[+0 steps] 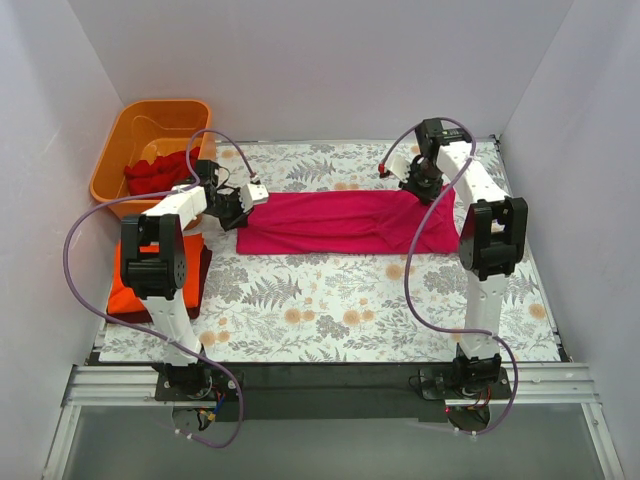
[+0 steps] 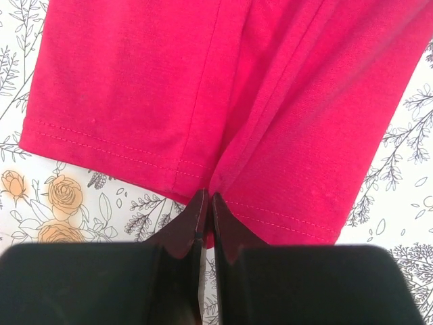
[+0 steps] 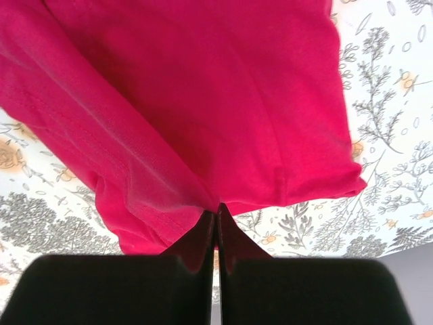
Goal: Fold and stack the t-shirts
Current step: Fold the tshirt
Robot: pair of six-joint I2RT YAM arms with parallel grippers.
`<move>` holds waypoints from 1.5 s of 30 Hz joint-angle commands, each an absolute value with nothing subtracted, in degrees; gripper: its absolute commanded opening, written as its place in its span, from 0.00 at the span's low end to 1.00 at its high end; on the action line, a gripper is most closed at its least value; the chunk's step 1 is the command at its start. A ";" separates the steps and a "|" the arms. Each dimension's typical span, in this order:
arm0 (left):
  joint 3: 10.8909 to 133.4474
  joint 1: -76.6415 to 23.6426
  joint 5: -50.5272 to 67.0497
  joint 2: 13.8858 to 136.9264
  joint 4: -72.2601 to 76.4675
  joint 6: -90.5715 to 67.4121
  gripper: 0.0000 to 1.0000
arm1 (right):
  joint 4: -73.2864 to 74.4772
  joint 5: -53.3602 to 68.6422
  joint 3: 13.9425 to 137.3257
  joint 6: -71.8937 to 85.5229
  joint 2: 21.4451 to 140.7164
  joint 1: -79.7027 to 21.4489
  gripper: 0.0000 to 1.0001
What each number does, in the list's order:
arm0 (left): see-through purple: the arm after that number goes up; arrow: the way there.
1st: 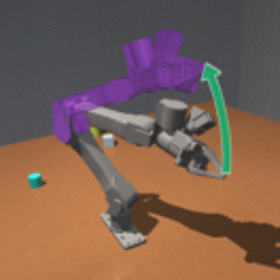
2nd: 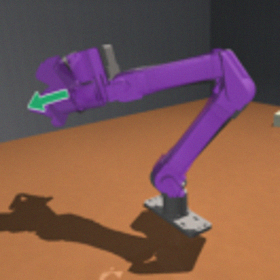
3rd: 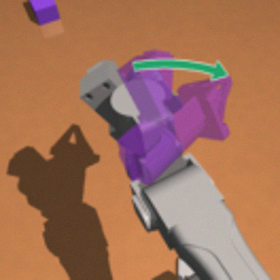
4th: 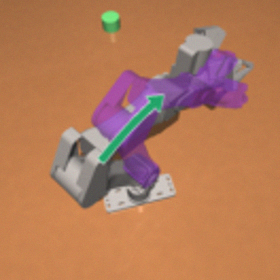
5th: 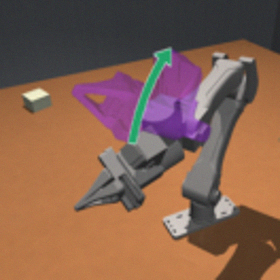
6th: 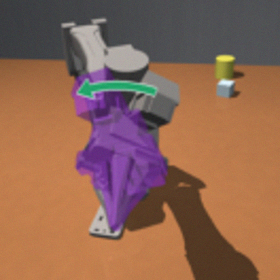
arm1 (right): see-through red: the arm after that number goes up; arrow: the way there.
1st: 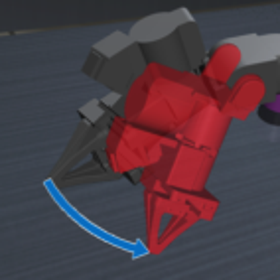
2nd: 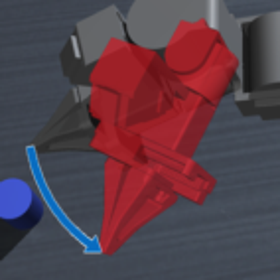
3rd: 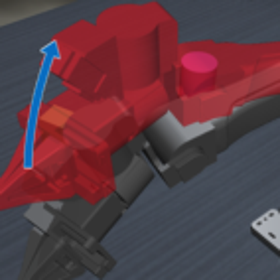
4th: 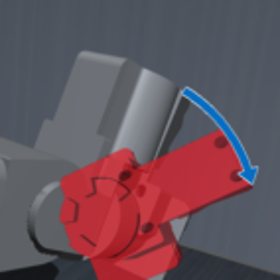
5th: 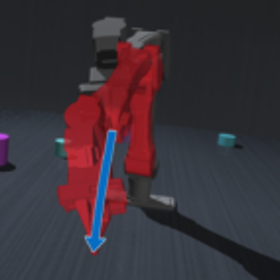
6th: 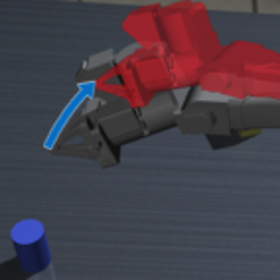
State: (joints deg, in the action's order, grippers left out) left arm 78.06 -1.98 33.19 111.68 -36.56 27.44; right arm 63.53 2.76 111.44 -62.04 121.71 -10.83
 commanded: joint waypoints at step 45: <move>77.61 3.60 31.20 109.25 -43.86 -23.03 0.52 | 63.20 21.01 95.89 -42.80 116.72 6.59 0.57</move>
State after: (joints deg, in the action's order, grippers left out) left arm 78.35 3.84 30.46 110.89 -44.66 -21.37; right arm 65.73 20.95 96.66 -43.68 115.90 6.52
